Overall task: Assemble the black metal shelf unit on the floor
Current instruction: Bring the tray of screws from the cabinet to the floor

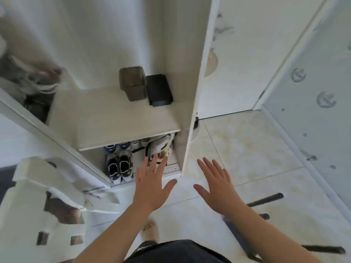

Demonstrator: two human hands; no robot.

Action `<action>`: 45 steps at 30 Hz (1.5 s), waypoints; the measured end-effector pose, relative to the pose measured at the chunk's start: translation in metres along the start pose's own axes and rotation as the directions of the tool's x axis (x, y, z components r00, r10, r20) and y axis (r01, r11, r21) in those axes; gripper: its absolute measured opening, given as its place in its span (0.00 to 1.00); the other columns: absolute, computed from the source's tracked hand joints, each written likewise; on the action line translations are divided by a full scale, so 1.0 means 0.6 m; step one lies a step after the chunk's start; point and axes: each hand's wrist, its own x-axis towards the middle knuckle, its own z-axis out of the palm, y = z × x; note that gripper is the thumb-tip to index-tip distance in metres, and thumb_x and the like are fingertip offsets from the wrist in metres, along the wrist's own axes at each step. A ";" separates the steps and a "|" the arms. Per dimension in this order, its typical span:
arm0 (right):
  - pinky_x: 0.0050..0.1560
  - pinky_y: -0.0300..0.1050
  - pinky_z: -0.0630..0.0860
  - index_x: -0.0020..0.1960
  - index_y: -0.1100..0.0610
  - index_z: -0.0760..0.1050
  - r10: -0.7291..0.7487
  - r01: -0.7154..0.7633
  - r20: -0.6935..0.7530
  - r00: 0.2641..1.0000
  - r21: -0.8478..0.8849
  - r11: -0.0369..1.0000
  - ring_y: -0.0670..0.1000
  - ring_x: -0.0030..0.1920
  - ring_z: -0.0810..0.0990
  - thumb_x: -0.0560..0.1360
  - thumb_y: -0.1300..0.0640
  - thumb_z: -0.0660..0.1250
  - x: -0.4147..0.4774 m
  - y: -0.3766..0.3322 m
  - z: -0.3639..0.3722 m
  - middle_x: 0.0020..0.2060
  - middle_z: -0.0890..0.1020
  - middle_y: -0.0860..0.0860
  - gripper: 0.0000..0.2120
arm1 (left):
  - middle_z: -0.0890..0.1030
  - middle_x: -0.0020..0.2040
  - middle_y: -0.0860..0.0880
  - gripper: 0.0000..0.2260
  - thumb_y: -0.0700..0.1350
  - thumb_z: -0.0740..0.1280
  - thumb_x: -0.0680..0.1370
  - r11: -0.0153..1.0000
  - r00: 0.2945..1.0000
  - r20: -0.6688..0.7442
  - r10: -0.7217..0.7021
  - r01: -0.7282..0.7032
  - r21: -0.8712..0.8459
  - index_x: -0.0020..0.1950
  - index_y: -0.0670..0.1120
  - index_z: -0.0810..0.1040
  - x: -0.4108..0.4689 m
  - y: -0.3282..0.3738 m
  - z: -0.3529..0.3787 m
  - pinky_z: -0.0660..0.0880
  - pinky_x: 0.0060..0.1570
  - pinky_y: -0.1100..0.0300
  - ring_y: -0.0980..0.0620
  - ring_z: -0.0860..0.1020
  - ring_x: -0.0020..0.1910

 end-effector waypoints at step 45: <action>0.58 0.53 0.80 0.75 0.54 0.67 0.474 -0.651 0.487 0.734 0.704 0.286 0.56 0.64 0.76 0.81 0.54 0.66 1.116 -0.269 -0.005 0.68 0.75 0.54 0.24 | 0.78 0.45 0.47 0.15 0.45 0.67 0.80 -0.017 0.548 0.488 -0.679 0.653 -0.757 0.66 0.43 0.73 0.935 -0.419 -0.198 0.80 0.52 0.54 0.48 0.78 0.46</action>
